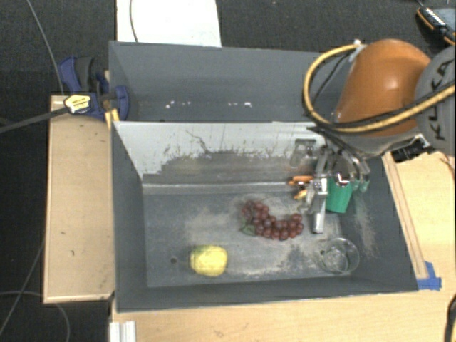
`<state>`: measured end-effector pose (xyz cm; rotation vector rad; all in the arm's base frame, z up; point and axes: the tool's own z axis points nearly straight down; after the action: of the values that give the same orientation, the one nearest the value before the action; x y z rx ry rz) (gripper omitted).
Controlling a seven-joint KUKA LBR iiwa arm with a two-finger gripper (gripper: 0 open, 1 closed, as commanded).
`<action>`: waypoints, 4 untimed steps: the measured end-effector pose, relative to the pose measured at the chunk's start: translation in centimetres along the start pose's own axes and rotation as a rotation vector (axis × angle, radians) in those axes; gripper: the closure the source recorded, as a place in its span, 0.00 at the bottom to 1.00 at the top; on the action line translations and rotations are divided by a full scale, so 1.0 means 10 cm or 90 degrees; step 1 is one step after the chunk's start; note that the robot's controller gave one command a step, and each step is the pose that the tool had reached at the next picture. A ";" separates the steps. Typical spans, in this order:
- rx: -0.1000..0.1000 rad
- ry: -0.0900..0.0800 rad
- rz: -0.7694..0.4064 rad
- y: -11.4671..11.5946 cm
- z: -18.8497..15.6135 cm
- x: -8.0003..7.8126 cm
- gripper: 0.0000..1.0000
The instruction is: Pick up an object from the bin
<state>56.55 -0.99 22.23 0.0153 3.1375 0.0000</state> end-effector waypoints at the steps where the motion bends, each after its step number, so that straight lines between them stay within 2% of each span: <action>1: 0.000 0.000 0.000 0.00 0.00 0.00 0.00; 2: -0.001 0.001 0.035 0.14 0.42 0.23 0.00; 3: -0.001 -0.003 0.076 0.33 0.46 0.51 0.00; 4: 0.000 -0.004 -0.183 0.16 0.99 0.36 0.00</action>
Offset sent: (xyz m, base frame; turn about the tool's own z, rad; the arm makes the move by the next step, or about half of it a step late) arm -0.0223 0.0132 -0.0413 0.0564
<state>53.04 0.63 12.36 -0.4336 3.1010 -0.0018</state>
